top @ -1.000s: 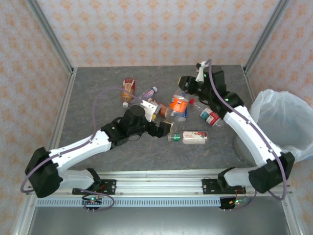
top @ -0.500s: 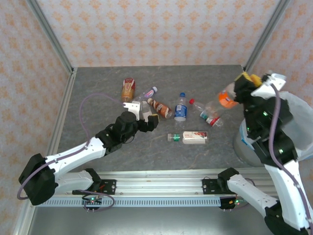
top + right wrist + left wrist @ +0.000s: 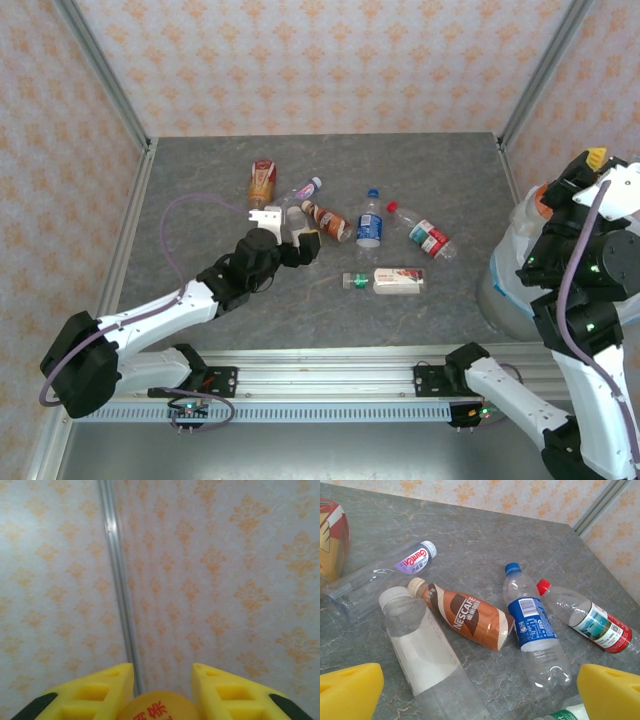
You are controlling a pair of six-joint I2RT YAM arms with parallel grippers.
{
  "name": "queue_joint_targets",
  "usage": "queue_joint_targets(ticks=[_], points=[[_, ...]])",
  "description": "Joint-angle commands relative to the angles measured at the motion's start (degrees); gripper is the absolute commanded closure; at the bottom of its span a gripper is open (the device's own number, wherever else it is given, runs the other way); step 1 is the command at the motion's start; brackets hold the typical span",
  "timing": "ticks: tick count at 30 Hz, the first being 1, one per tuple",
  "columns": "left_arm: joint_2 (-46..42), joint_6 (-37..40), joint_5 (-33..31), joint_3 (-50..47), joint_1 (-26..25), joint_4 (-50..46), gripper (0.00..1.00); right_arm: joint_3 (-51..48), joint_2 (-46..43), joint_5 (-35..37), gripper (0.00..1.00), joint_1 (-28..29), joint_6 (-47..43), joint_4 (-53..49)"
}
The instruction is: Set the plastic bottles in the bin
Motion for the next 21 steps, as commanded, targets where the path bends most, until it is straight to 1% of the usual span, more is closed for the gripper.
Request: queue_joint_targets(ticks=[1, 4, 6, 10, 12, 13, 15, 18, 21], points=[[-0.4, -1.4, 0.6, -0.5, 1.3, 1.3, 0.00, -4.3, 0.5, 7.0, 1.00, -2.1, -9.7, 11.5], [0.1, -1.4, 2.1, 0.0, 2.0, 0.8, 0.00, -6.4, 1.6, 7.2, 1.00, -8.6, -7.7, 11.7], [0.5, -0.9, 3.4, 0.4, 2.3, 0.6, 0.00, -6.5, 3.0, 6.0, 1.00, -14.4, -3.1, 6.9], [0.8, -0.4, 4.1, 1.1, 2.3, -0.8, 0.00, -6.7, 5.0, 3.2, 1.00, -21.3, 7.5, -2.1], [0.7, -0.6, 3.1, 0.9, 2.4, -1.1, 0.00, -7.6, 6.1, 1.3, 1.00, -23.4, 11.6, -5.4], [0.6, -0.7, 2.7, 0.8, 2.4, -1.1, 0.00, -8.4, 6.6, 1.2, 1.00, -23.9, 12.1, -5.6], [0.6, -0.9, 1.8, 0.8, 2.4, -1.5, 0.00, -11.1, 8.1, 2.3, 1.00, -24.8, 11.1, -4.4], [0.6, -1.1, 1.2, 0.9, 2.4, -2.1, 0.00, -16.7, 9.8, 5.7, 1.00, -27.0, 7.3, 1.3], [0.8, -1.4, 0.3, 1.0, 2.4, -3.1, 0.00, -20.1, 10.2, 5.4, 0.99, -28.3, 8.2, 1.4]])
